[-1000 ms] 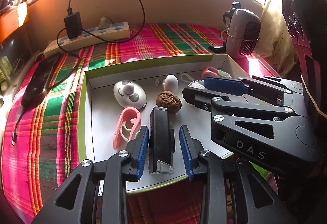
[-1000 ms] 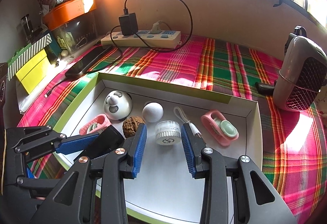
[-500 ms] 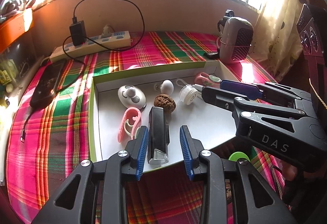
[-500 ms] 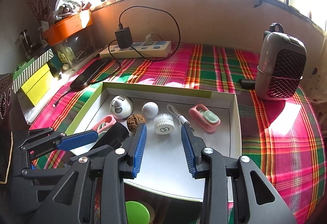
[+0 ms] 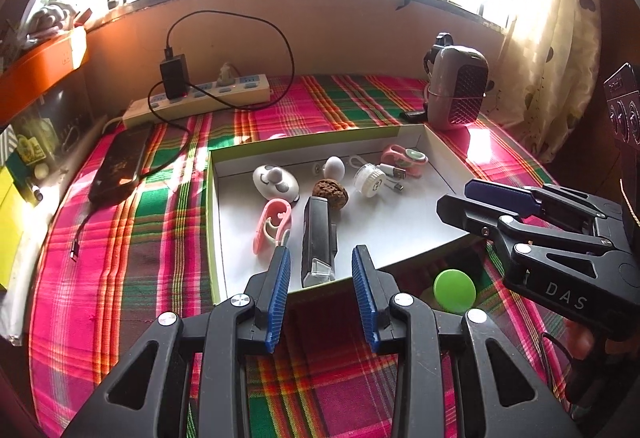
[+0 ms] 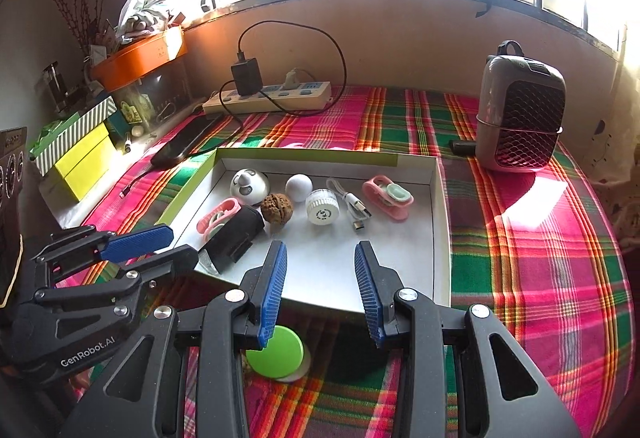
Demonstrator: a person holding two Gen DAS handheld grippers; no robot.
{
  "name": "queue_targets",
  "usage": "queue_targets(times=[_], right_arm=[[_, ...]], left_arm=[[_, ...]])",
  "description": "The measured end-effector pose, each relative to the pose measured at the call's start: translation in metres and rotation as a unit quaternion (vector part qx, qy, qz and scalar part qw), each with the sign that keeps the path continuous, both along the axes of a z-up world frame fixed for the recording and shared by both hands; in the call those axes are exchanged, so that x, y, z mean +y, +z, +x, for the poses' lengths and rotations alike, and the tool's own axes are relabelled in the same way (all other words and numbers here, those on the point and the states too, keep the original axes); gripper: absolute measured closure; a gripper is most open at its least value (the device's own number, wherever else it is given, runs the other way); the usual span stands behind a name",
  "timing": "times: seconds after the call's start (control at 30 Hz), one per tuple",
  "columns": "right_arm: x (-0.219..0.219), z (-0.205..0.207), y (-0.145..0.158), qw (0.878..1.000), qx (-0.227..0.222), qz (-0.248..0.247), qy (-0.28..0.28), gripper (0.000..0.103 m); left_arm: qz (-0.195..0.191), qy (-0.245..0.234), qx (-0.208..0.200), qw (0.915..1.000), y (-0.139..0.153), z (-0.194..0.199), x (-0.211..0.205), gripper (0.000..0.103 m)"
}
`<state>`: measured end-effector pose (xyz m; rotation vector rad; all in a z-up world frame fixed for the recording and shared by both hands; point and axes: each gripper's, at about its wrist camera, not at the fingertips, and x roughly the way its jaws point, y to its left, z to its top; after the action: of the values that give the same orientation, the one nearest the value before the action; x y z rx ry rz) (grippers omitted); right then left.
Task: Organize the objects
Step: 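Withdraw both open tools from the box toward the walnut and green toy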
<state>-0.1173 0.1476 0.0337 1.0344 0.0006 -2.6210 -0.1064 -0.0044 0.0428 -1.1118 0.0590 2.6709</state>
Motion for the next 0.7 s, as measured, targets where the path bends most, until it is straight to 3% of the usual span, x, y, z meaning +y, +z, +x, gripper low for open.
queue_targets(times=[0.2, 0.27, 0.33, 0.7], right_arm=[[0.012, 0.018, -0.002, 1.000, 0.004, -0.005, -0.011, 0.066], [0.015, 0.023, -0.003, 1.000, 0.003, -0.001, -0.014, 0.054], [0.018, 0.029, -0.004, 1.000, 0.003, -0.002, -0.014, 0.051], [0.032, 0.043, -0.012, 1.000, -0.003, -0.013, -0.028, 0.050]], left_arm=[[0.024, -0.007, -0.009, 0.9997, -0.001, 0.014, -0.006, 0.073], [0.031, -0.015, -0.014, 0.9993, -0.003, 0.019, -0.005, 0.073], [0.039, -0.024, -0.019, 0.9987, -0.005, 0.022, -0.004, 0.073], [0.072, -0.082, -0.051, 0.9927, -0.017, 0.033, 0.015, 0.068]])
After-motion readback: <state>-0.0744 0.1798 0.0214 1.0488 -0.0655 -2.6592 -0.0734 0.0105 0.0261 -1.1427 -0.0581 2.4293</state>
